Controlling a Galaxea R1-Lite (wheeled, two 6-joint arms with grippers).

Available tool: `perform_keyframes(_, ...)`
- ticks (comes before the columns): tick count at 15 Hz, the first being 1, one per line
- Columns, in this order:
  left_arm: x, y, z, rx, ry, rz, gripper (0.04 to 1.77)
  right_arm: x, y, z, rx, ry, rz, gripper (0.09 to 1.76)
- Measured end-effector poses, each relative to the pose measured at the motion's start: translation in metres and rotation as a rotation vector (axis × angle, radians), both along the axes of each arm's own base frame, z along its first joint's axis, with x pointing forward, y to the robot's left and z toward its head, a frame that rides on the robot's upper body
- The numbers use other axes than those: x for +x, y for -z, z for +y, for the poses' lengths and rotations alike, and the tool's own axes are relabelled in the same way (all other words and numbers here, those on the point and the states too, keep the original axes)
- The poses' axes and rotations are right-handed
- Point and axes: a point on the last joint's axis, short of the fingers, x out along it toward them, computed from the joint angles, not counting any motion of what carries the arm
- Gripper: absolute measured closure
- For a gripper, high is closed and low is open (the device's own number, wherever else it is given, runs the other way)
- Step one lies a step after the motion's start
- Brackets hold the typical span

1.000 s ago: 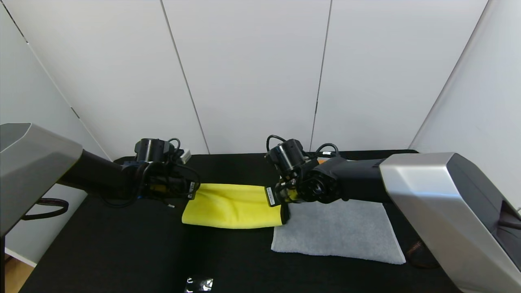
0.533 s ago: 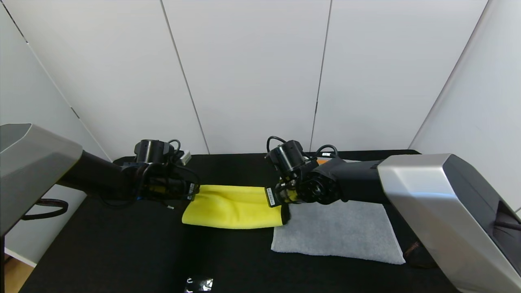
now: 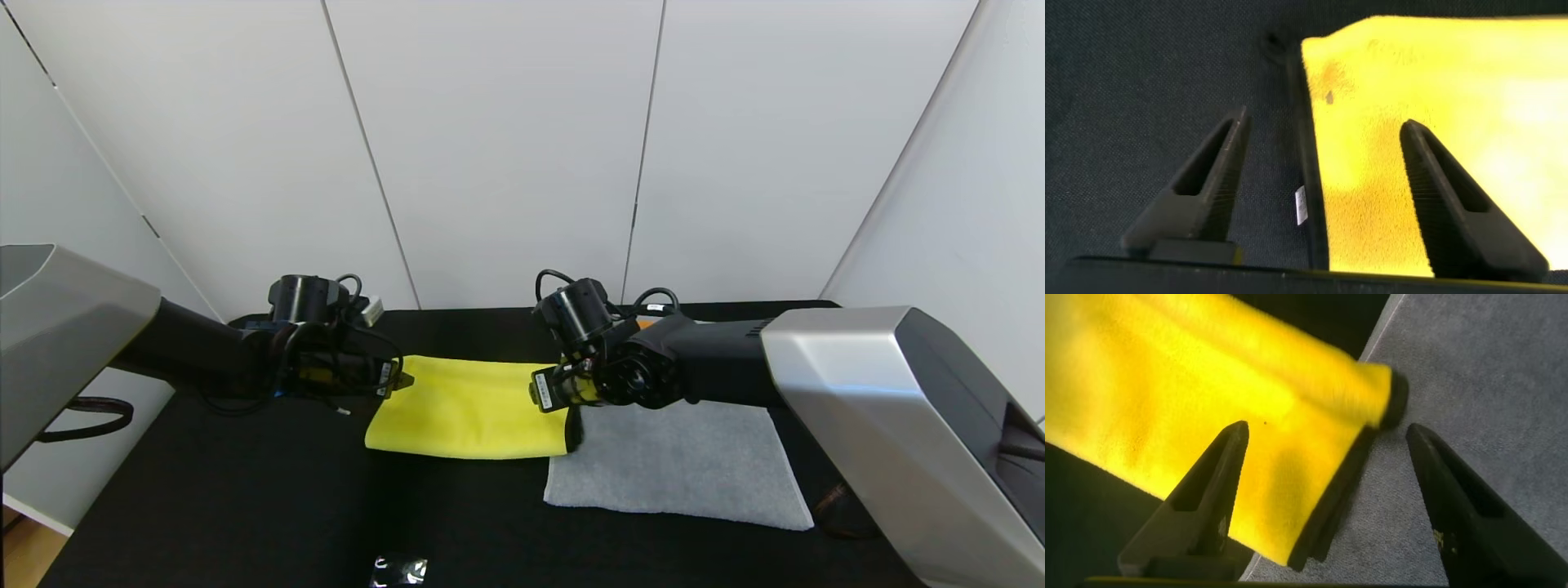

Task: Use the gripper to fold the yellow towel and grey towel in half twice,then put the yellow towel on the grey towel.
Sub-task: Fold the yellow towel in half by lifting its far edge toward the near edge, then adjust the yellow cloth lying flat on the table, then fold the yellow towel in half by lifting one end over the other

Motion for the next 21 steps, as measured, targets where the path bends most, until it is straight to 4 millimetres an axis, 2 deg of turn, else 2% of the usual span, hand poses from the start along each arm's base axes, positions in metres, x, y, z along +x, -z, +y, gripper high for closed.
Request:
perform_keyframes(5,-0.004,-0.005,0.000,0.000,0.001,-0.007,0.31,-0.001,-0.005,0.005,-0.004,0.049,-0.072,0.30)
perform_keyframes(12,-0.013,-0.019,0.004,0.004,-0.009,-0.018,0.18,-0.004,-0.008,0.006,-0.005,0.049,-0.063,0.20)
perform_keyframes(21,-0.034,-0.020,0.013,0.021,-0.027,0.111,0.12,-0.024,-0.017,-0.004,-0.017,0.117,0.097,0.16)
